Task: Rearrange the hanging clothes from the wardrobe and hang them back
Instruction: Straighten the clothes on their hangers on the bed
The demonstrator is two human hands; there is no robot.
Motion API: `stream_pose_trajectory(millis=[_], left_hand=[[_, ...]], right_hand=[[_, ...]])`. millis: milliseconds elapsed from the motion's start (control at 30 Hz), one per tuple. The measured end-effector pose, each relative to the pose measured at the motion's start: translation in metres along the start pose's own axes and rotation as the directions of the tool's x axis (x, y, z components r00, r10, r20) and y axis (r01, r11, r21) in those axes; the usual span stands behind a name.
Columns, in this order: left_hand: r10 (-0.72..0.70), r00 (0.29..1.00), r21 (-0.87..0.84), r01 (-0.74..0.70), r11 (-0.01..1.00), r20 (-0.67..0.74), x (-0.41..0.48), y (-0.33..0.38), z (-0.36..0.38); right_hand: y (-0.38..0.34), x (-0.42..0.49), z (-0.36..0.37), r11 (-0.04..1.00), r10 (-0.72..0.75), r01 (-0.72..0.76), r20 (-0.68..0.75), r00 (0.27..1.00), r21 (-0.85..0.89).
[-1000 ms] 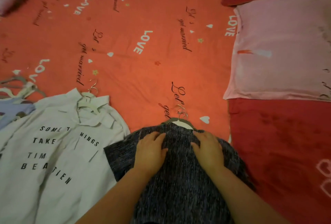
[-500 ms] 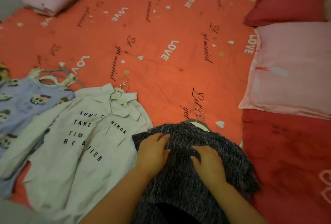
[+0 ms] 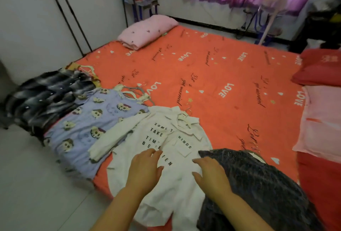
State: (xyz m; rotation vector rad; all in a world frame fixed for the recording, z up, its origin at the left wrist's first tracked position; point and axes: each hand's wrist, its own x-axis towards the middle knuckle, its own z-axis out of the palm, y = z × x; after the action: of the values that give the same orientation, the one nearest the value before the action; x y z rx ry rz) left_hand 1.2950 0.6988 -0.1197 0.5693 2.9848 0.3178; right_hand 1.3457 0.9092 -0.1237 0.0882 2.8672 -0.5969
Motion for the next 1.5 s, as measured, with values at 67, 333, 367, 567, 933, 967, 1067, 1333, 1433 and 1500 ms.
stream_pose_trajectory(millis=[67, 333, 367, 567, 933, 967, 1067, 1333, 1433, 1500], left_hand=[[-0.045, 0.999, -0.017, 0.045, 0.999, -0.013, -0.027, -0.051, -0.016], [-0.262, 0.957, -0.069, 0.255, 0.964, -0.126, -0.127, -0.231, -0.079], [-0.306, 0.946, -0.055, 0.302, 0.952, -0.102, -0.138, -0.247, -0.084], [-0.461, 0.876, -0.122, 0.447, 0.886, -0.145, -0.169, -0.341, -0.089], [-0.577, 0.812, -0.066, 0.574, 0.816, -0.085, -0.111, -0.504, -0.122], [-0.58, 0.811, -0.062, 0.577, 0.815, -0.079, -0.103, -0.518, -0.128], [-0.587, 0.805, -0.049, 0.585, 0.809, -0.089, -0.078, -0.562, -0.15], [-0.539, 0.841, -0.061, 0.536, 0.842, -0.055, -0.008, -0.673, -0.176], [-0.474, 0.88, -0.052, 0.472, 0.88, -0.029, 0.025, -0.724, -0.181], [-0.416, 0.909, -0.046, 0.415, 0.909, -0.01, 0.046, -0.761, -0.186]], right_hand=[[-0.053, 0.002, 0.013, 0.999, -0.044, 0.044, -0.001, 0.999, -0.004], [-0.252, 0.023, 0.074, 0.966, -0.238, 0.241, 0.046, 0.97, -0.09], [-0.272, 0.026, 0.079, 0.956, -0.266, 0.271, 0.055, 0.962, -0.112], [-0.364, 0.068, 0.107, 0.899, -0.395, 0.404, 0.084, 0.915, -0.171], [-0.51, 0.216, 0.162, 0.848, -0.492, 0.517, 0.191, 0.849, -0.113], [-0.523, 0.229, 0.164, 0.846, -0.496, 0.522, 0.198, 0.845, -0.11], [-0.562, 0.272, 0.167, 0.839, -0.51, 0.536, 0.215, 0.833, -0.089], [-0.641, 0.362, 0.184, 0.874, -0.459, 0.48, 0.206, 0.865, -0.07], [-0.669, 0.397, 0.196, 0.899, -0.407, 0.427, 0.172, 0.897, -0.097], [-0.691, 0.418, 0.203, 0.923, -0.354, 0.371, 0.153, 0.923, -0.102]])
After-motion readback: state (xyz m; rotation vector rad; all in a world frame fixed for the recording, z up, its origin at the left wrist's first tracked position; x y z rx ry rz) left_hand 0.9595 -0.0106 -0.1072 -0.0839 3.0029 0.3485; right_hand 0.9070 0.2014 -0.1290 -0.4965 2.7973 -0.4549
